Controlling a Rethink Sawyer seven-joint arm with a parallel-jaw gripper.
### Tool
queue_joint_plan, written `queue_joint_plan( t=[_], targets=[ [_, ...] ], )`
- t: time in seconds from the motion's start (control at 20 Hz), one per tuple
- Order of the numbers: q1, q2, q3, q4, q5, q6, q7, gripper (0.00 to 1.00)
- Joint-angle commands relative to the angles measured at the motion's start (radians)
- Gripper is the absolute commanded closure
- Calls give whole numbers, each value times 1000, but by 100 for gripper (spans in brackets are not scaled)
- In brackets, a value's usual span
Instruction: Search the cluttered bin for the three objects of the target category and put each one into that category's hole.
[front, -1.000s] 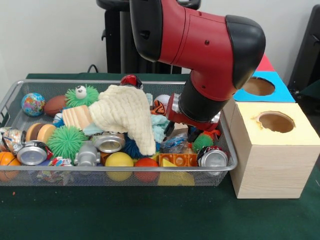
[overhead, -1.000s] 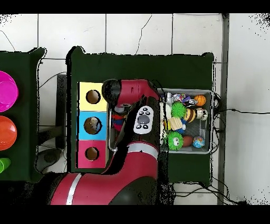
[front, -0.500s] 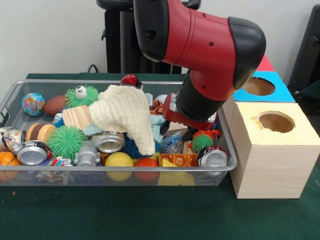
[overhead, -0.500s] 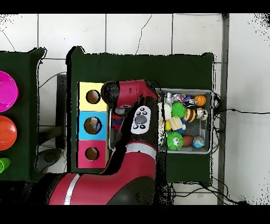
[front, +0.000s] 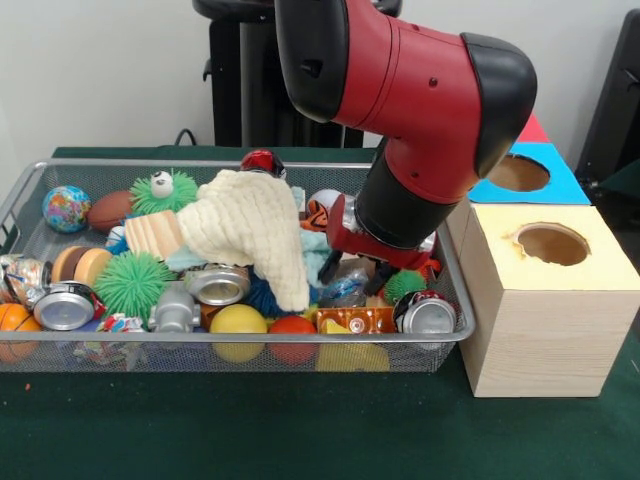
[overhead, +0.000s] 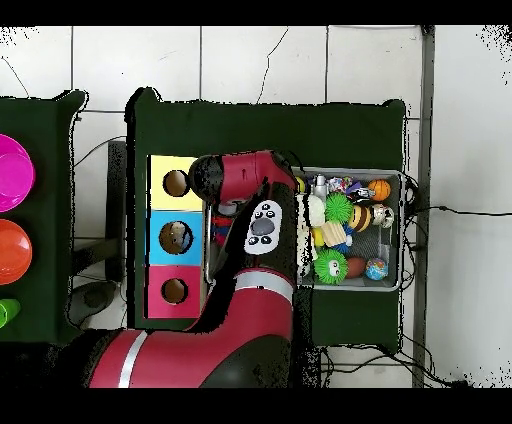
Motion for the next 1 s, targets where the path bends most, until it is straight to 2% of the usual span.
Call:
queue_joint_plan(
  t=[0.05, 0.25, 0.4, 0.6, 0.65, 1.0],
  targets=[
    [-14, 8, 51, 61, -52, -151, 68, 0],
    [-14, 5, 51, 74, -44, -224, 87, 0],
    [-15, 7, 53, 79, -39, -217, 80, 0],
    [-16, 8, 48, 90, -37, -161, 51, 0],
    [-16, 10, 47, 86, -38, -139, 39, 100],
    [-16, 23, 45, 57, -36, -86, 23, 100]
  ],
)
